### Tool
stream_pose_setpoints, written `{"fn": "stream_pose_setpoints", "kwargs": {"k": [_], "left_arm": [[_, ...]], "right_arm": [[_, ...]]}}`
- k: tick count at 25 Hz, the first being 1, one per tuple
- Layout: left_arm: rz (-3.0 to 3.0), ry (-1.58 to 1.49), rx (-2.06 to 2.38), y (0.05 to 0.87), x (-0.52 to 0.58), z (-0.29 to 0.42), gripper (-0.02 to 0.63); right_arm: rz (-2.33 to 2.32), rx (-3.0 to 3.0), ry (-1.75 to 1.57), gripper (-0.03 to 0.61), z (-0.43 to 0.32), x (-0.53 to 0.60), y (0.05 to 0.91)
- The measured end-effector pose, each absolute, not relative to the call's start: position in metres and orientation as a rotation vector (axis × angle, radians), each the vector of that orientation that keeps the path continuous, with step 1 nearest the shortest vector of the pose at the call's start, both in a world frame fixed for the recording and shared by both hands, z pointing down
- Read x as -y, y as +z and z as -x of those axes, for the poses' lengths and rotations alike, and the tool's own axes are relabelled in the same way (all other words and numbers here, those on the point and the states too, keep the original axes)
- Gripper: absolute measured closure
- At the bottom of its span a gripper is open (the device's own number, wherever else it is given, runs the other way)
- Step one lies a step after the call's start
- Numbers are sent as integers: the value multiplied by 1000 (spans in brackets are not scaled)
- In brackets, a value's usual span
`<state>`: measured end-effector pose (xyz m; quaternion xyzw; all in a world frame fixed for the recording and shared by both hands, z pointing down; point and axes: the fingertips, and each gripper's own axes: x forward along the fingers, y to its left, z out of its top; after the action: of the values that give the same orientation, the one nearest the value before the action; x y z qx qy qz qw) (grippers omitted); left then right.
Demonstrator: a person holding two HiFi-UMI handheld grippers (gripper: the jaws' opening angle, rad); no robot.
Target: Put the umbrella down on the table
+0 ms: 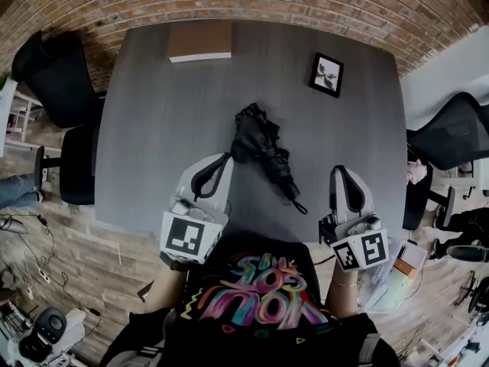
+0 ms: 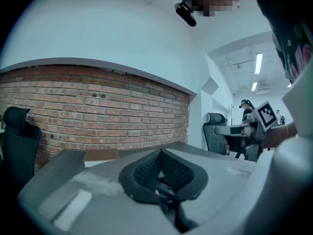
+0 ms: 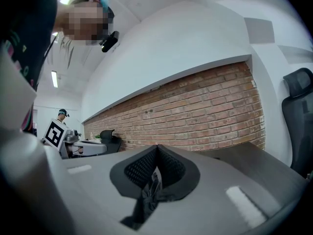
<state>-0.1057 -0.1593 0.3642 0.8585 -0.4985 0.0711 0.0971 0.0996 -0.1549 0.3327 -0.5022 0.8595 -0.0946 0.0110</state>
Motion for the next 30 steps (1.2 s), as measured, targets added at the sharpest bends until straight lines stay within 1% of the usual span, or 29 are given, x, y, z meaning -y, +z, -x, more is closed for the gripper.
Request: {"fn": "stream_pose_setpoints", "kwargs": {"k": [30], "left_arm": [[-2517, 212, 1541, 363, 151, 122, 614]], "right_arm": [[1549, -2746, -277, 580, -85, 149, 341]]}}
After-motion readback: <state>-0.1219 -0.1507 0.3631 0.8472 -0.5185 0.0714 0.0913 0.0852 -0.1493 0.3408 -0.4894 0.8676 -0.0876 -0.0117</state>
